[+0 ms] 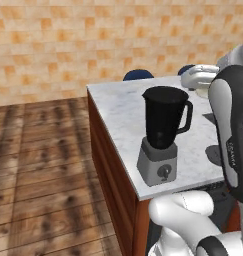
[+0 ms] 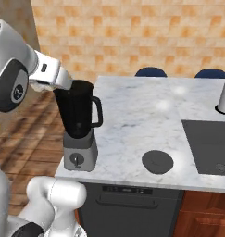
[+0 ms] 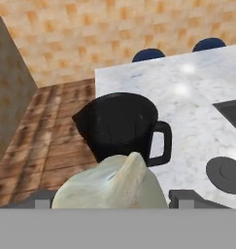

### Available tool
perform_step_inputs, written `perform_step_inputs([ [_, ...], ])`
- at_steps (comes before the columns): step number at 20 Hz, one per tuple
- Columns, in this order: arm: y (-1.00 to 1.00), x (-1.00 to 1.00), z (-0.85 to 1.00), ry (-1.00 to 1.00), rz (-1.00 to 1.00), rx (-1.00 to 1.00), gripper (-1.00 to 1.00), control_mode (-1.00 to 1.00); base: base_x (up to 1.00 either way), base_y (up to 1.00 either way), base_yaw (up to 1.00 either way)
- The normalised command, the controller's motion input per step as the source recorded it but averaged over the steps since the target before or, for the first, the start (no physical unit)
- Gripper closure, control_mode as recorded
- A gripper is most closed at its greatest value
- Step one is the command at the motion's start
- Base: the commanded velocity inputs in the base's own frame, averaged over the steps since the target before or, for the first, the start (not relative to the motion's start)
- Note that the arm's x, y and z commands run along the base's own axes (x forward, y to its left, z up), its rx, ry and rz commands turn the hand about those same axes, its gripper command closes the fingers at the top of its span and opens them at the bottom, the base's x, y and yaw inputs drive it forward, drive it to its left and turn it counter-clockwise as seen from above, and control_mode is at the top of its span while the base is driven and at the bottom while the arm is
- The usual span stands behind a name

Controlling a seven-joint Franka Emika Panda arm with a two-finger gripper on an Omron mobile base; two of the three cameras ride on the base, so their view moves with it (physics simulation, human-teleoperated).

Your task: Grab the garlics from the fridge, place them in the blender, close the lid, and turn on the blender to create a marinade.

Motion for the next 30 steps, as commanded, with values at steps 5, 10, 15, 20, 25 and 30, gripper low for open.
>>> perform_step_inputs([
  [5,-0.04,1.00,-0.27,0.15,0.00,0.00,1.00,-1.00,0.00,0.00,0.00],
  [10,0.00,0.97,-0.57,0.17,0.02,0.00,1.00,-1.00,0.00,0.00,0.00],
  [15,0.13,0.62,-0.67,0.11,0.04,-0.05,1.00,-1.00,0.00,0.00,0.00],
  [20,0.18,0.37,-0.51,0.07,0.04,-0.05,1.00,-1.00,0.00,0.00,0.00],
  [25,0.12,0.09,-0.55,0.06,0.08,-0.06,1.00,-1.00,0.00,0.00,0.00],
  [30,0.00,0.30,-0.56,0.13,0.11,-0.06,1.00,-1.00,0.00,0.00,0.00],
])
